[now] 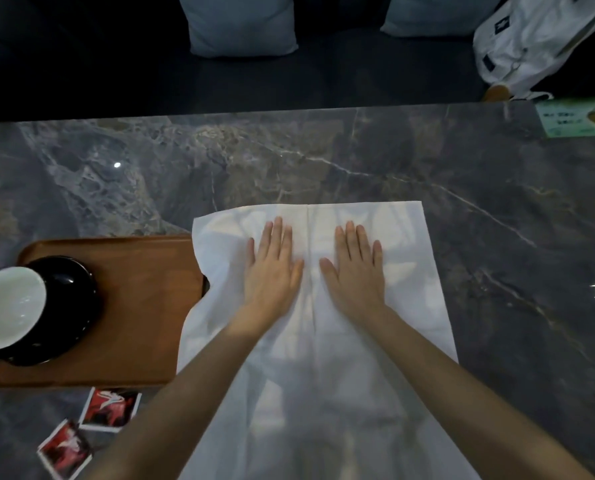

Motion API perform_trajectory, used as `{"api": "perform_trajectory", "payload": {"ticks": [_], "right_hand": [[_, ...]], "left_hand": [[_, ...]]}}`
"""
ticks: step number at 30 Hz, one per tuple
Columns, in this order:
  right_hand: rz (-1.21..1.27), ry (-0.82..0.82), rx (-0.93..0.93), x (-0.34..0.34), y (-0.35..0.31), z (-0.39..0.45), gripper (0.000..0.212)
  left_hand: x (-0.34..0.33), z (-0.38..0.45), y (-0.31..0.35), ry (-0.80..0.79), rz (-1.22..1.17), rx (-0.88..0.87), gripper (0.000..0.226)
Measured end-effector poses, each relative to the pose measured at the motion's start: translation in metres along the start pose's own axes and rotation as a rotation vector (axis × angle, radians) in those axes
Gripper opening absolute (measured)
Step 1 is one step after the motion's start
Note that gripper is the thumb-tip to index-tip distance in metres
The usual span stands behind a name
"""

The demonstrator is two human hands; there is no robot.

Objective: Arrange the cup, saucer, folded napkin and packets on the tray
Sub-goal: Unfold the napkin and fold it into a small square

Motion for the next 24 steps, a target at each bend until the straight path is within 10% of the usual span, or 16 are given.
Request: {"api": "perform_trajectory", "payload": {"ticks": [24], "right_hand": [[-0.099, 0.106, 0.002, 0.006, -0.005, -0.086, 0.058]], "left_hand": [[-0.016, -0.029, 0.0, -0.107, 0.014, 0.047, 0.058]]}}
Point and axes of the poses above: each hand's wrist, its own z-axis towards the middle knuckle, its own x-axis out of the back of the hand, y = z × x, the point moved 3 cm from there along z, towards the middle knuckle, and after that the axes turned 2 degrees about z, right-handed, at the moved point
